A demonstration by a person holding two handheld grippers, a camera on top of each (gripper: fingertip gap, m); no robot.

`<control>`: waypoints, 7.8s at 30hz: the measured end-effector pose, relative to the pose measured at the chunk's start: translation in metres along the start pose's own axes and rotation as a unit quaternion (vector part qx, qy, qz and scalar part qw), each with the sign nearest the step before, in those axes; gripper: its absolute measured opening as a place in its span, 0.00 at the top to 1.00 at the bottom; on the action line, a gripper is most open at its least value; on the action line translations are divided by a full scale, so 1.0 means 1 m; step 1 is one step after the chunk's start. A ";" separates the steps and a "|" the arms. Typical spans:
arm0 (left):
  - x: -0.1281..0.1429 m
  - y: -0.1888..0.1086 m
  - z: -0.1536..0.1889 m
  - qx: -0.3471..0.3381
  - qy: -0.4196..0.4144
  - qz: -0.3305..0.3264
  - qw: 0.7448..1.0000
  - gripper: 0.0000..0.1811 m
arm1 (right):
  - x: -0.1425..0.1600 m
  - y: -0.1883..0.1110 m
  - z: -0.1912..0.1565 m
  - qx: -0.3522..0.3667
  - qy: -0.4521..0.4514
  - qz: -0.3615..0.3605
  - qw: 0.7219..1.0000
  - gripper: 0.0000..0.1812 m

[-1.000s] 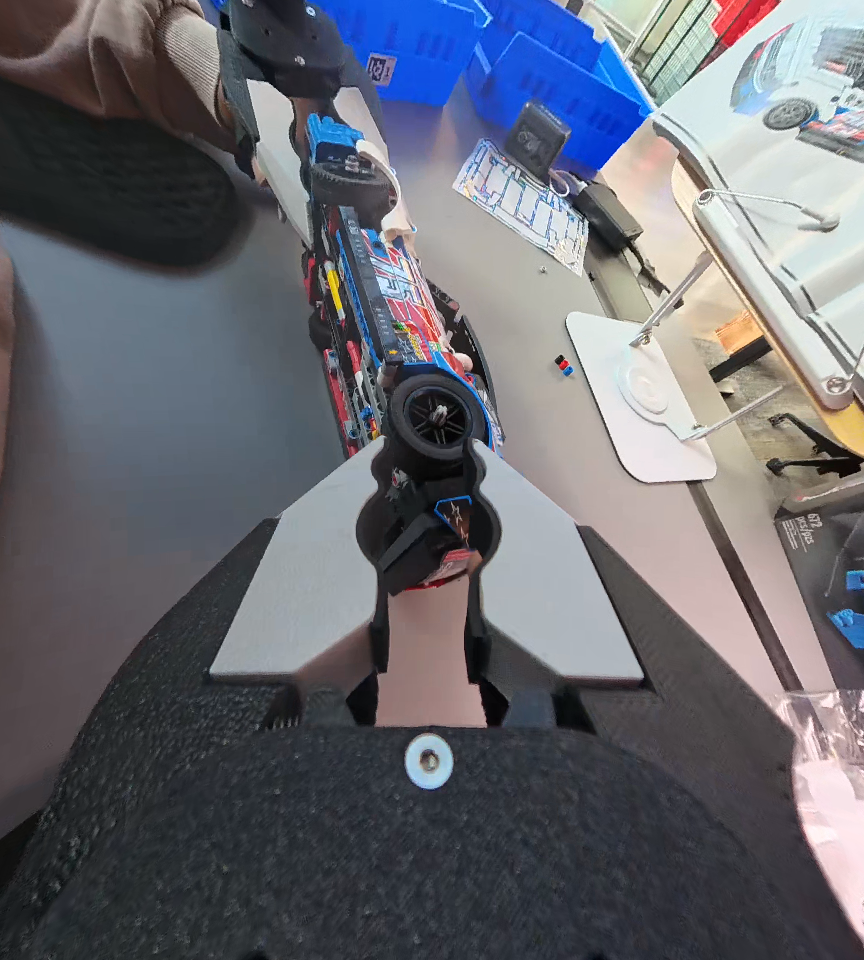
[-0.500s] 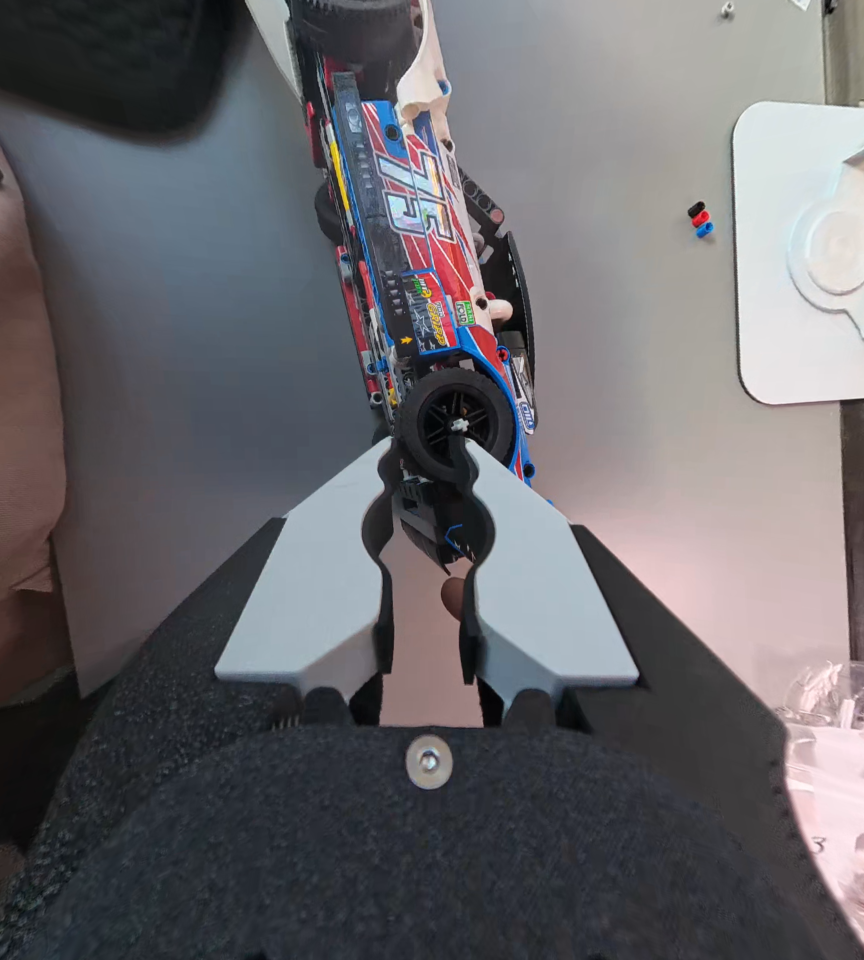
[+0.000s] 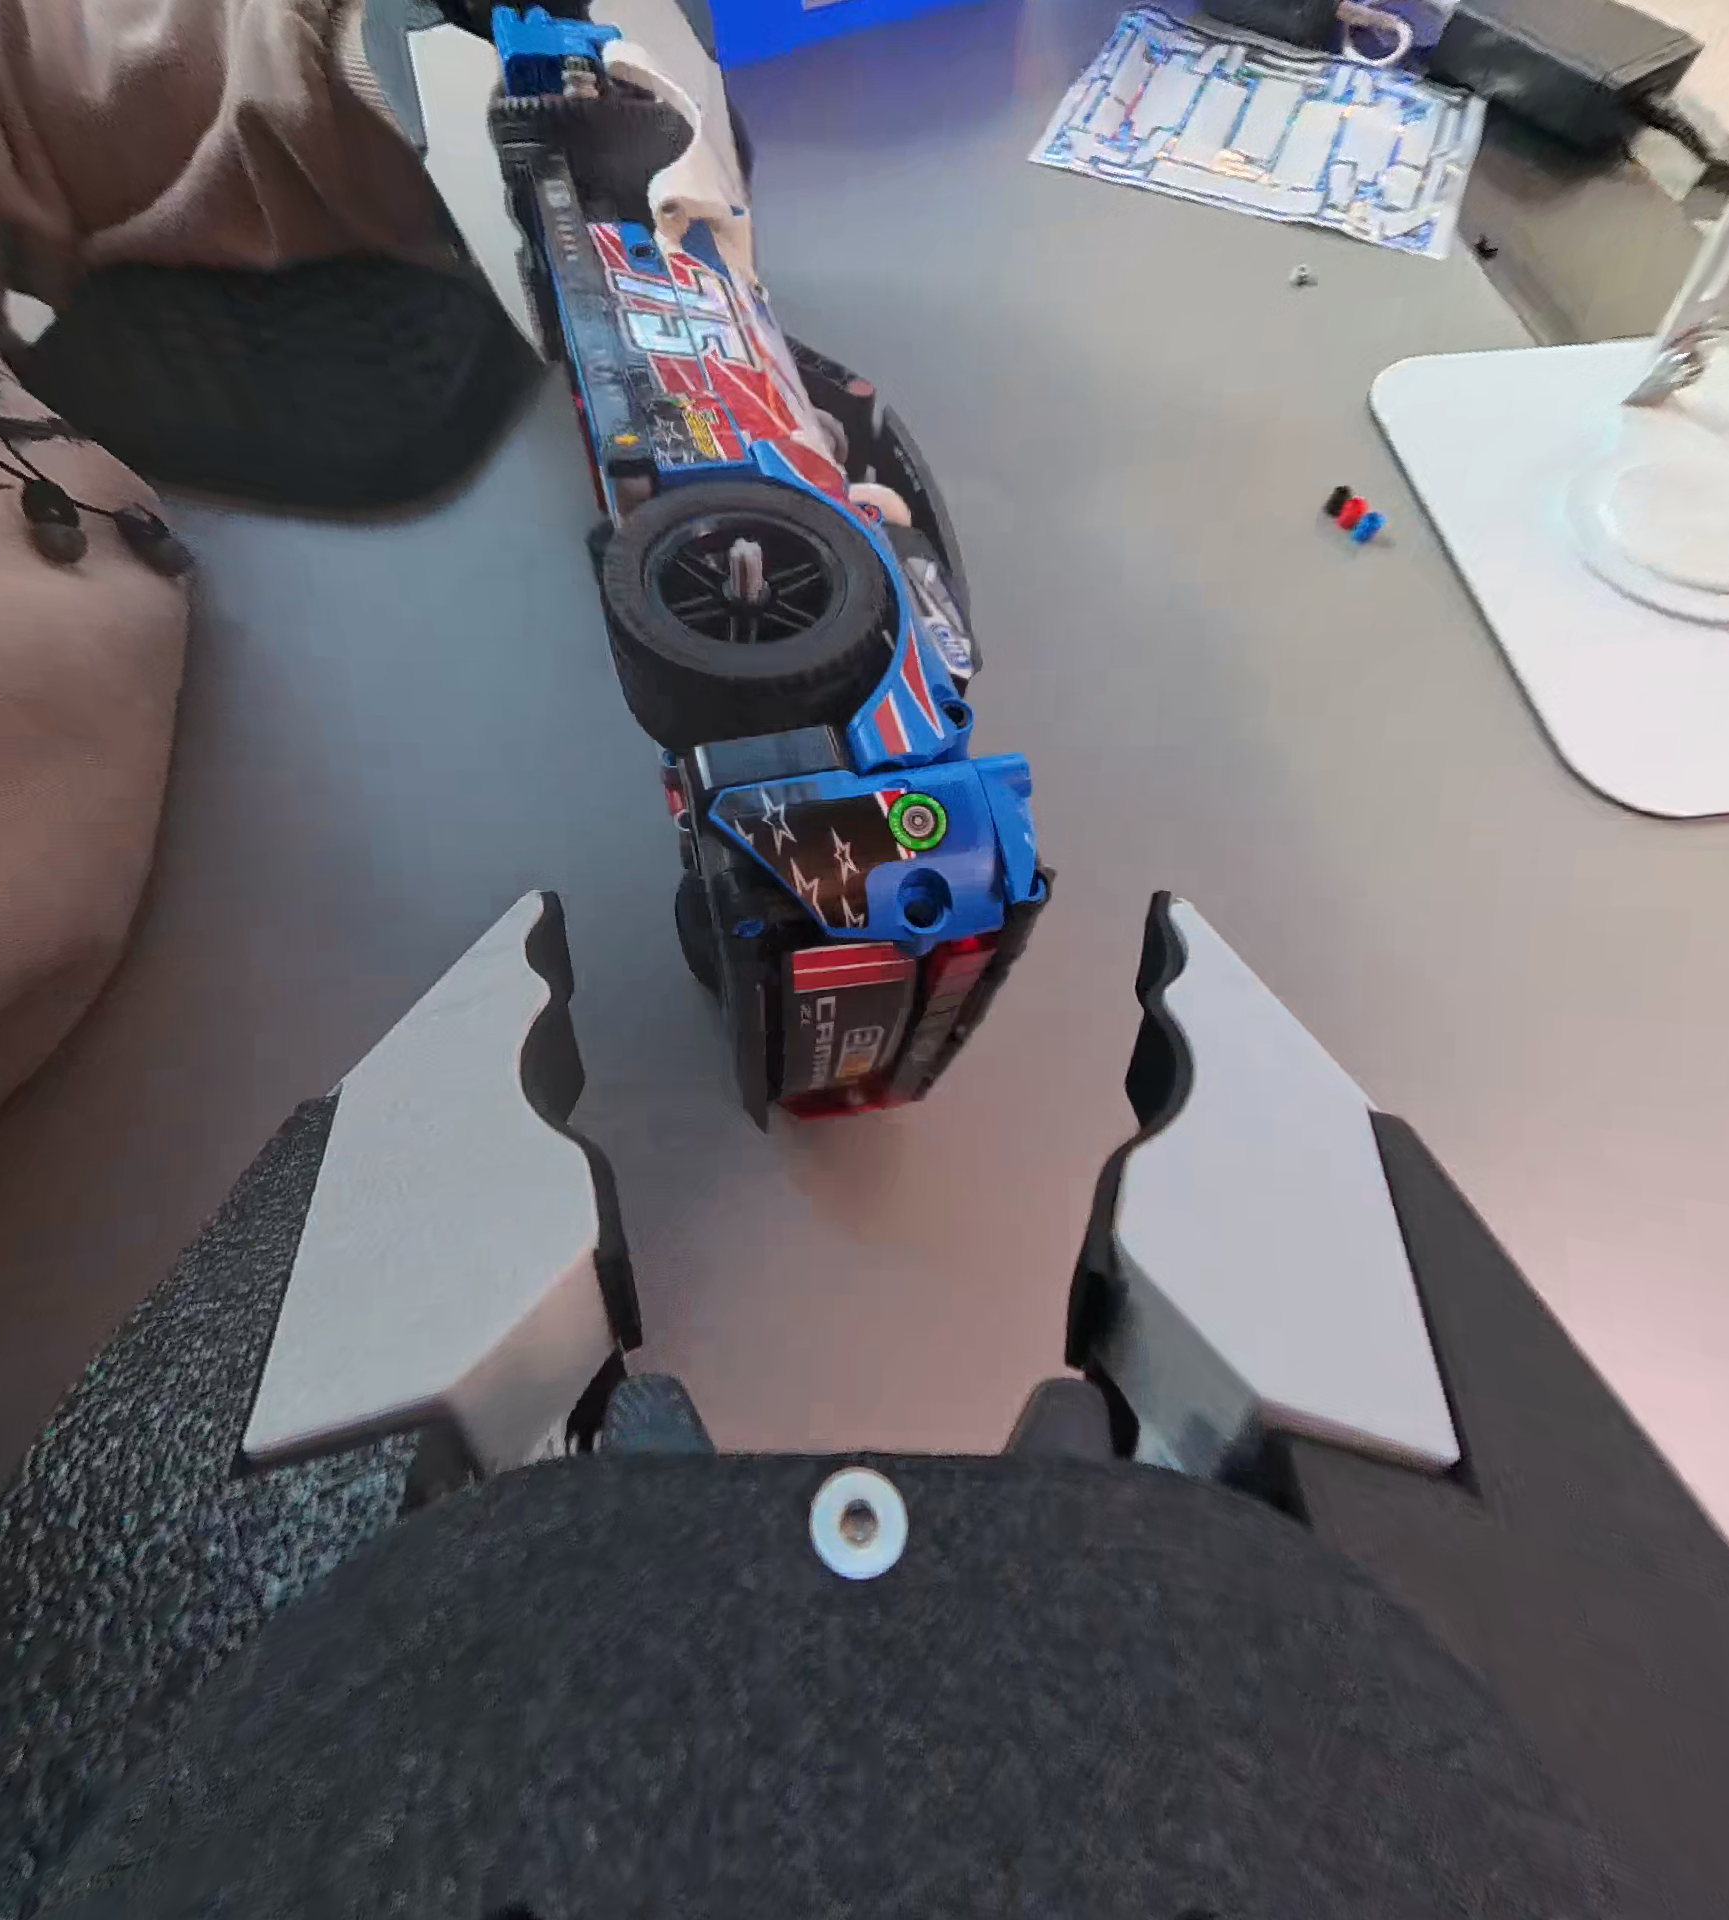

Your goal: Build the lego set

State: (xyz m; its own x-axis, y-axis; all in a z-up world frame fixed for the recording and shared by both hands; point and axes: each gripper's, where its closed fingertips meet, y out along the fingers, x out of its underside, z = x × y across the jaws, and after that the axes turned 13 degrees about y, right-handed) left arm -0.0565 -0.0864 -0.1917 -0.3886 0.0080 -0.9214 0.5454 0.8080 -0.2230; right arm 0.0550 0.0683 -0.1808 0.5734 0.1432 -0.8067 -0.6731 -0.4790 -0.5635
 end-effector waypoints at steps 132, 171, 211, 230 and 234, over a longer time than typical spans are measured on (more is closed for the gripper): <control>0.009 0.020 0.034 -0.004 -0.003 -0.090 0.996 0.70 | -0.035 -0.019 -0.076 -0.012 -0.138 -0.280 0.950 0.98; 0.008 0.020 0.035 0.021 -0.015 -0.076 0.997 0.70 | -0.020 -0.016 -0.082 -0.156 -0.222 -0.365 0.891 0.98; 0.007 0.019 0.038 0.007 0.010 -0.081 0.997 0.71 | -0.056 -0.041 -0.081 0.015 -0.138 -0.148 0.979 0.62; 0.020 0.071 -0.079 -0.222 0.533 -0.253 0.776 0.68 | 0.042 -0.039 0.072 0.476 -0.352 -0.068 0.803 0.64; 0.038 0.077 -0.083 -0.209 0.519 -0.258 0.787 0.66 | 0.042 -0.034 0.083 0.466 -0.366 -0.042 0.804 0.65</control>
State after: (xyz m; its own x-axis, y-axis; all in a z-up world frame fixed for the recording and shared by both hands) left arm -0.0913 0.0251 -0.2173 -0.9944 -0.0839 0.0637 -0.0931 0.9831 -0.1580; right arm 0.0628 0.1620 -0.2101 0.4361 0.7764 -0.4550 -0.8998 0.3682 -0.2342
